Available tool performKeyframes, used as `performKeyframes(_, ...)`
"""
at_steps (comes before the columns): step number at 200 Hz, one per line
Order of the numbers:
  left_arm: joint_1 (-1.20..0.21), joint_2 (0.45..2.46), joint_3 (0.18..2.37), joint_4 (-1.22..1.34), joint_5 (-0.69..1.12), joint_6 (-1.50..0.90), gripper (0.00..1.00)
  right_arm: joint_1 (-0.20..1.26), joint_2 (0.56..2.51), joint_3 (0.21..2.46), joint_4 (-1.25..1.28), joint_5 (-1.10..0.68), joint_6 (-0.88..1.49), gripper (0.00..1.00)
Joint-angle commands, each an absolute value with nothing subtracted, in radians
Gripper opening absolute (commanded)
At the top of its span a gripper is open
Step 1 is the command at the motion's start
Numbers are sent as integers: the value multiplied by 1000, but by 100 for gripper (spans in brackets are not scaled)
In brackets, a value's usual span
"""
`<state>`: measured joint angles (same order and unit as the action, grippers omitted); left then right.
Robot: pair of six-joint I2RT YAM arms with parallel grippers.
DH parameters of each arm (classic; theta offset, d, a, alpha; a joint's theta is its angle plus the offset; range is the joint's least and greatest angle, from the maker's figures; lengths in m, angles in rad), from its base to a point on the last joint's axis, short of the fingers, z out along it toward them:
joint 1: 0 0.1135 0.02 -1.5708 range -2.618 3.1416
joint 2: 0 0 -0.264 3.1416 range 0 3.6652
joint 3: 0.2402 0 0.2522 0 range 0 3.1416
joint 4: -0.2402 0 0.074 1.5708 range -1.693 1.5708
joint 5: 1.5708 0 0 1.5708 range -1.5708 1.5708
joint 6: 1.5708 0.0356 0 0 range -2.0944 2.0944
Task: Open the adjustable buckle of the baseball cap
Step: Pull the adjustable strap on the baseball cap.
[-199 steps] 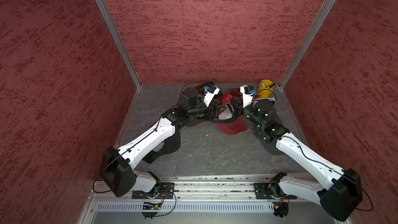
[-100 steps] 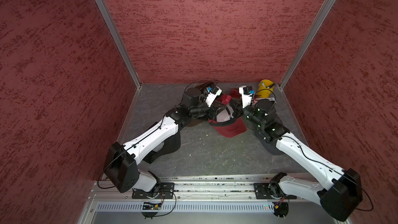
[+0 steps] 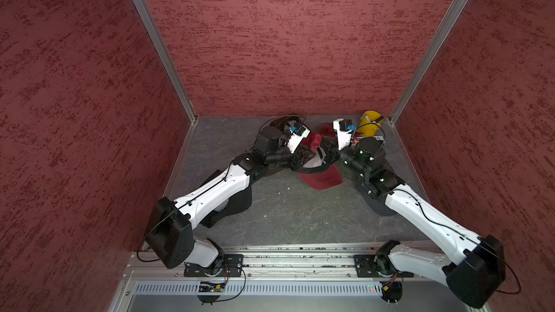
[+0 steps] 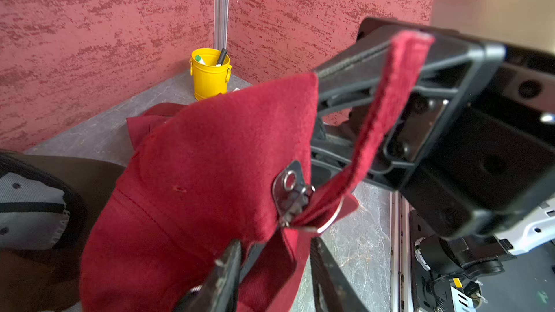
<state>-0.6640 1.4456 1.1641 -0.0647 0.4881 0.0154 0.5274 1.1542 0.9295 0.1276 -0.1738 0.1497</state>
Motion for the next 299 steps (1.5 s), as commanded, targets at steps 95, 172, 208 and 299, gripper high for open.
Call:
performKeyframes(95, -696, 1431, 1164, -21, 398, 57, 27, 523, 1135, 964, 165, -214, 180, 0)
performKeyframes(172, -669, 1407, 1238, -151, 525, 55, 0, 523, 1099, 922, 124, -191, 100, 5)
performKeyframes(208, -623, 1415, 1296, -198, 748, -28, 0, 523, 1073, 888, 106, -181, -1, 31)
performKeyframes(299, -584, 1520, 1433, -318, 994, -115, 0, 525, 969, 768, 210, -156, -132, 50)
